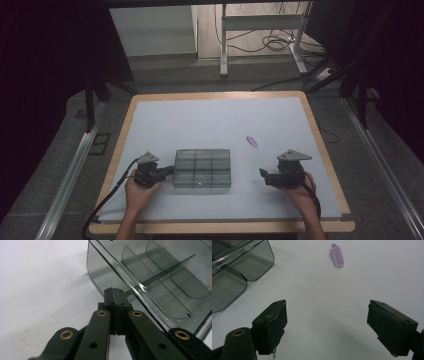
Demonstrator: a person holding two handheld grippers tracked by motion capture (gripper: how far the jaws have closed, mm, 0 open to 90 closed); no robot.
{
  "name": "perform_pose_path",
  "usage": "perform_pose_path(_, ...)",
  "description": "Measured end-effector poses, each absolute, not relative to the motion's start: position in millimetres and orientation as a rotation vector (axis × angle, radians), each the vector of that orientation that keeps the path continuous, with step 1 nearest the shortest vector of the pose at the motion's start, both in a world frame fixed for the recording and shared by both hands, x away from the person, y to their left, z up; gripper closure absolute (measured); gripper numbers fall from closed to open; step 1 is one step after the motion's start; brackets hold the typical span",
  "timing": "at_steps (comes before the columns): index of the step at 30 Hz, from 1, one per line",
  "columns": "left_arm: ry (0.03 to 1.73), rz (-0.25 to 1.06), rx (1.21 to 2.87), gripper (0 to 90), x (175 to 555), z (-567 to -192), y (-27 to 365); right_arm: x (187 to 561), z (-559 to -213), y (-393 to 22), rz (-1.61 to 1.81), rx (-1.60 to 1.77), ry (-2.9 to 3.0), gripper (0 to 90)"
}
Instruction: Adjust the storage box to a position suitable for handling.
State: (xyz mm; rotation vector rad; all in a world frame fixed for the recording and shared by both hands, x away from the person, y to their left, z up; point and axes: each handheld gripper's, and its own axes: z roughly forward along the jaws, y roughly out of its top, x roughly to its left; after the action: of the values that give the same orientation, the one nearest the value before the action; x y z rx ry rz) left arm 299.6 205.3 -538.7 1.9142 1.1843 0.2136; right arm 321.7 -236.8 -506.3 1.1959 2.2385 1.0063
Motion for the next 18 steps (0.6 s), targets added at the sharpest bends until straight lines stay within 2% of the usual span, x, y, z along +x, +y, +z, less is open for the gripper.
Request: perform_pose_path(18, 1.143, 0.167, 1.937, 90.0, 304.3, -540.7, 188.2, 317.0, -507.3, -229.9, 0.996, 1.174, 2.251, 15.8)
